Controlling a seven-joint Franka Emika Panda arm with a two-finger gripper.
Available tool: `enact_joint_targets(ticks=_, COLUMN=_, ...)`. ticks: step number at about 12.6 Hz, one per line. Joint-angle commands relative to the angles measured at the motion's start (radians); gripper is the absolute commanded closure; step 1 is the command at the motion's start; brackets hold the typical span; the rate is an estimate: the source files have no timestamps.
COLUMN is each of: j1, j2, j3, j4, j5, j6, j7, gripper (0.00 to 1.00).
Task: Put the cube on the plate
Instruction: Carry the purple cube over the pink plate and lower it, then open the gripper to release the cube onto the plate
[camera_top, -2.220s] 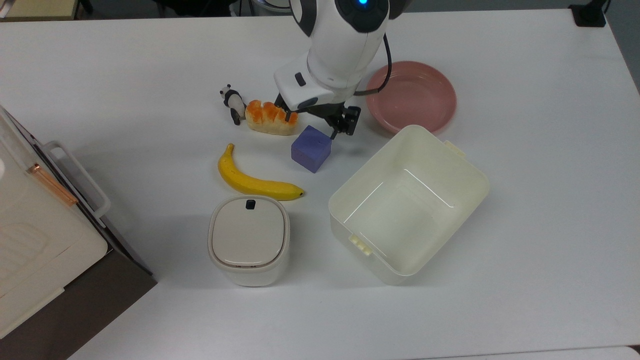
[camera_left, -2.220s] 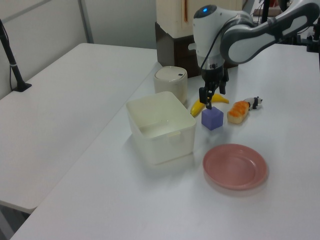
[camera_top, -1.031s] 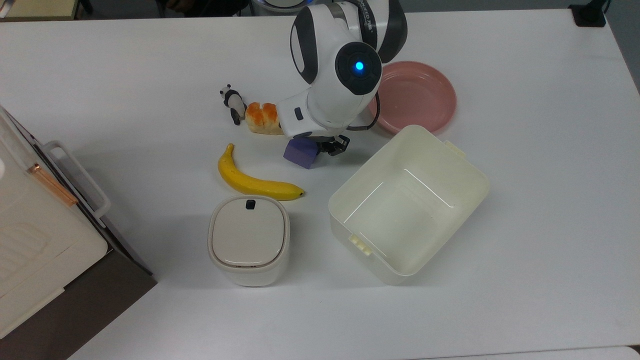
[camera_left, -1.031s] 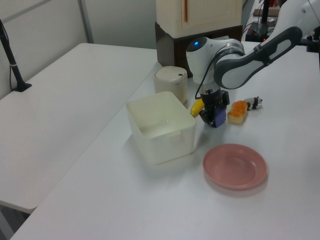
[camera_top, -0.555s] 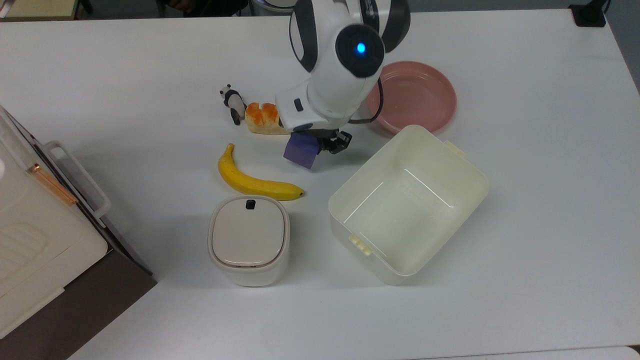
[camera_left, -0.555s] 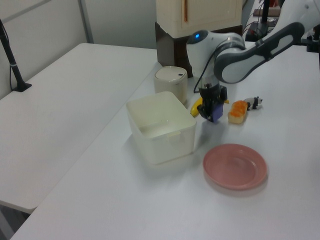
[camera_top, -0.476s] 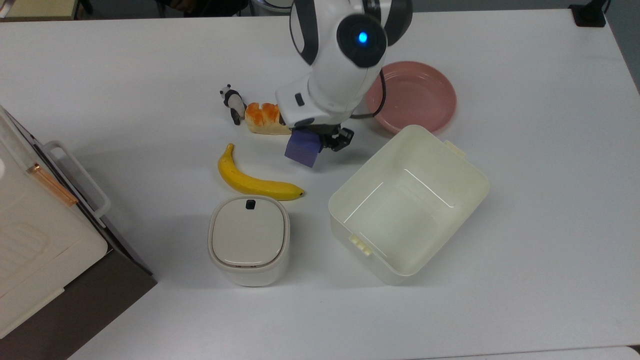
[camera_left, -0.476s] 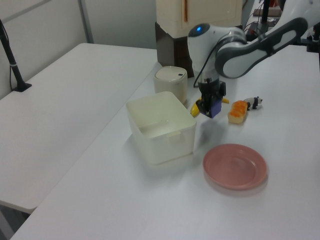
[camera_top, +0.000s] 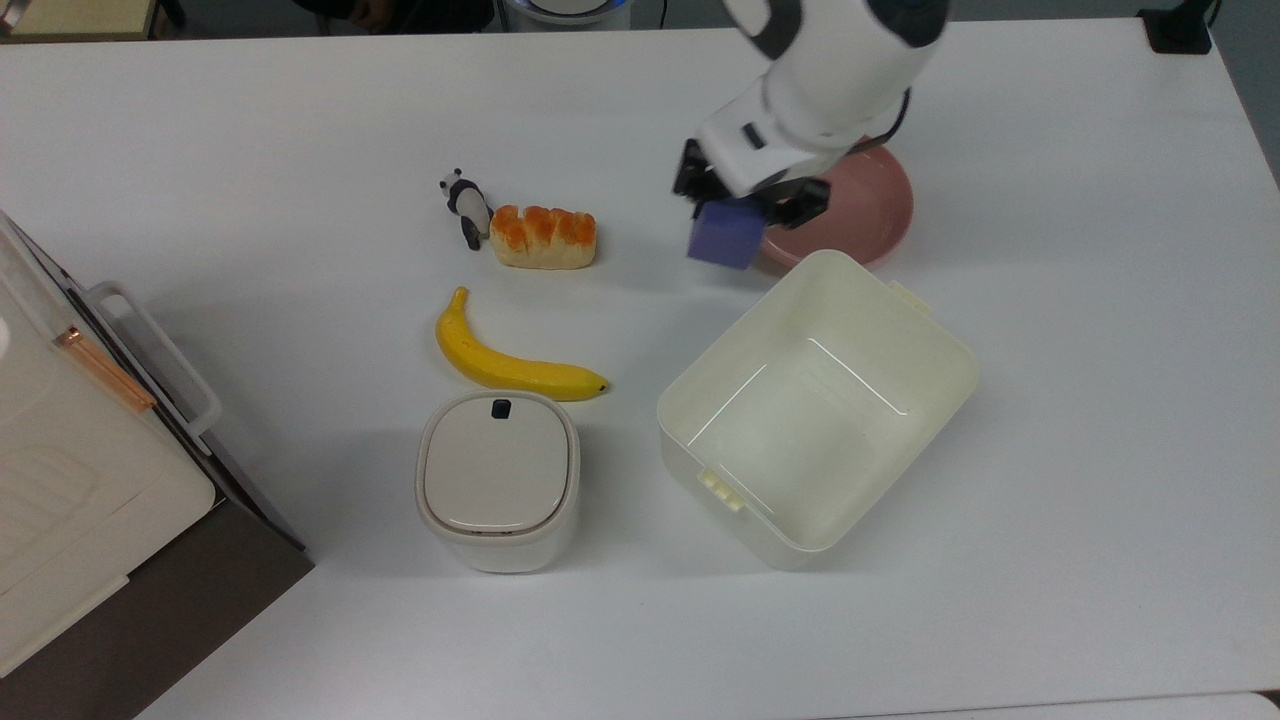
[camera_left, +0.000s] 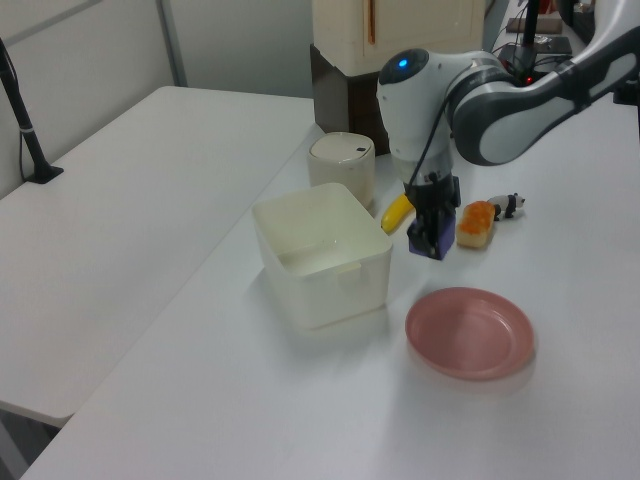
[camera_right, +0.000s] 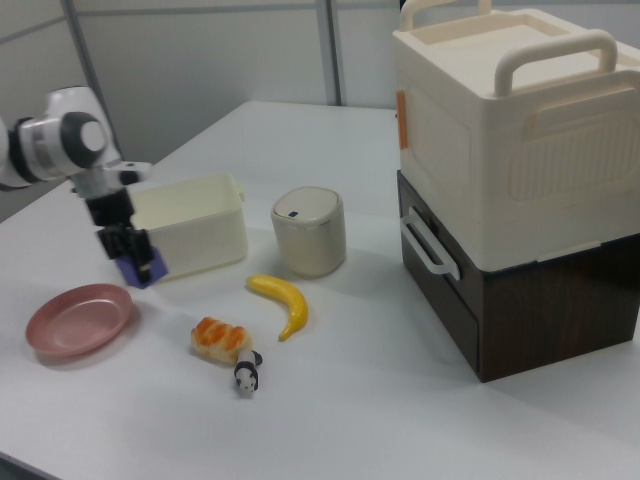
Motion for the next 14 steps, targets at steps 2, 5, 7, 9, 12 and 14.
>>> enact_joint_targets(ticks=2, j1=0.005, j2=-0.028, j3=0.132, j4=-0.020, j5=-0.022, j6=-0.104, j7=0.022, gripper=1.00)
enact_joint_targets(ticks=5, j1=0.031, j2=-0.002, j3=0.188, j4=-0.027, j5=-0.024, j6=-0.110, j7=0.109, gripper=1.00)
enact_joint_targets(ticks=7, j1=0.041, j2=0.004, j3=0.188, j4=-0.027, j5=-0.025, j6=-0.126, j7=0.125, gripper=0.71)
enact_joint_targets(ticks=9, j1=0.048, j2=0.006, j3=0.188, j4=-0.024, j5=-0.036, j6=-0.185, j7=0.125, gripper=0.05)
enact_joint_targets(ticks=12, j1=0.056, j2=0.007, j3=0.190, j4=-0.023, j5=-0.058, j6=-0.195, j7=0.151, gripper=0.00)
enact_joint_targets(ticks=14, j1=0.059, j2=0.007, j3=0.190, j4=-0.023, j5=-0.064, j6=-0.195, j7=0.161, gripper=0.00)
